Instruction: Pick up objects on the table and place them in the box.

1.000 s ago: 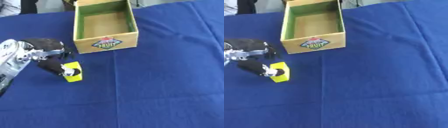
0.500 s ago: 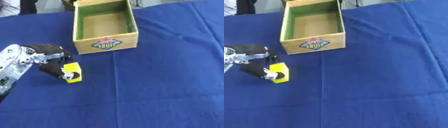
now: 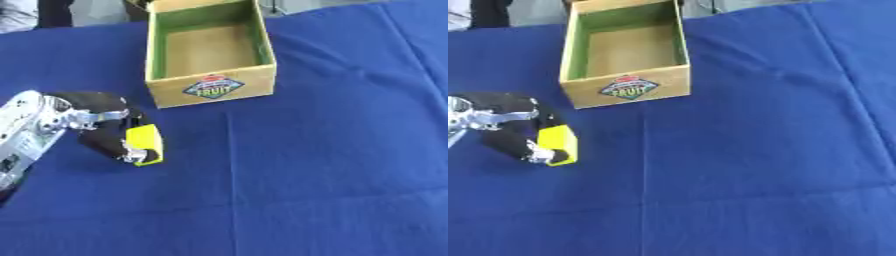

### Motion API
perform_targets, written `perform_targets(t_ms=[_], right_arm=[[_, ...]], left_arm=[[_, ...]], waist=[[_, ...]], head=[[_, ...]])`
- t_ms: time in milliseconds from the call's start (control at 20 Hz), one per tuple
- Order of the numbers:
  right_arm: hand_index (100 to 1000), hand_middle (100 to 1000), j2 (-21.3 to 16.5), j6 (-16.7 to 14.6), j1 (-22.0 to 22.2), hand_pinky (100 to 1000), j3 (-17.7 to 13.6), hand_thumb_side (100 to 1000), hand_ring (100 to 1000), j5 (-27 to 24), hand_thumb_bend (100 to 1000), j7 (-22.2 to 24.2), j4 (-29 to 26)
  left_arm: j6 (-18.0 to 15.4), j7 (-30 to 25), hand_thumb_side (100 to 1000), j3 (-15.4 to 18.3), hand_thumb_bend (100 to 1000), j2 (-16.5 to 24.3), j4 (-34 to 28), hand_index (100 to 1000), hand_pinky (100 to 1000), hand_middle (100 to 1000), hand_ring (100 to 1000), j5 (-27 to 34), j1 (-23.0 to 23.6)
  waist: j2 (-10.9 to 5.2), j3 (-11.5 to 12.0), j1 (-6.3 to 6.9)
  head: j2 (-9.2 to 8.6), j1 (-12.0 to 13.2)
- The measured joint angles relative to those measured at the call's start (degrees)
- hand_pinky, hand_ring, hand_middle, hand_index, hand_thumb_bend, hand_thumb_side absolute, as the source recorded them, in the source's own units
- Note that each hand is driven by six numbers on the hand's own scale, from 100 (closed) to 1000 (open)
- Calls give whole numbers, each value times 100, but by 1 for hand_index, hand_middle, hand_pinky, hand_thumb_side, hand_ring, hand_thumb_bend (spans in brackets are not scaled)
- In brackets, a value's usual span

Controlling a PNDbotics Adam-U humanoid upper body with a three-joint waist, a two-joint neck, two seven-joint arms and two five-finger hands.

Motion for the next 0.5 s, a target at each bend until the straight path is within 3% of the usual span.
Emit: perform_targets(t_ms=[100,350,400,500], right_arm=[[726,516,5,0,0,649,0,908,674,-4,100,0,0],[726,515,14,0,0,651,0,909,674,-17,100,1,0],[726,515,14,0,0,651,0,909,675,-19,100,1,0],[726,515,18,0,0,651,0,910,675,-25,100,1,0]], left_arm=[[-6,7,763,-1,645,0,0,871,470,654,670,-12,0],[-42,153,660,-41,587,-1,-1,840,408,637,615,-80,-1],[-53,181,604,-60,538,-1,-1,833,386,635,590,-105,-1],[-84,220,574,-99,502,-1,-1,828,358,624,564,-143,-1]], waist=[[2,-2,0],[11,-10,0],[13,-11,0],[18,-24,1]], head=[[-1,0],[-1,0],[-1,0],[-1,0]])
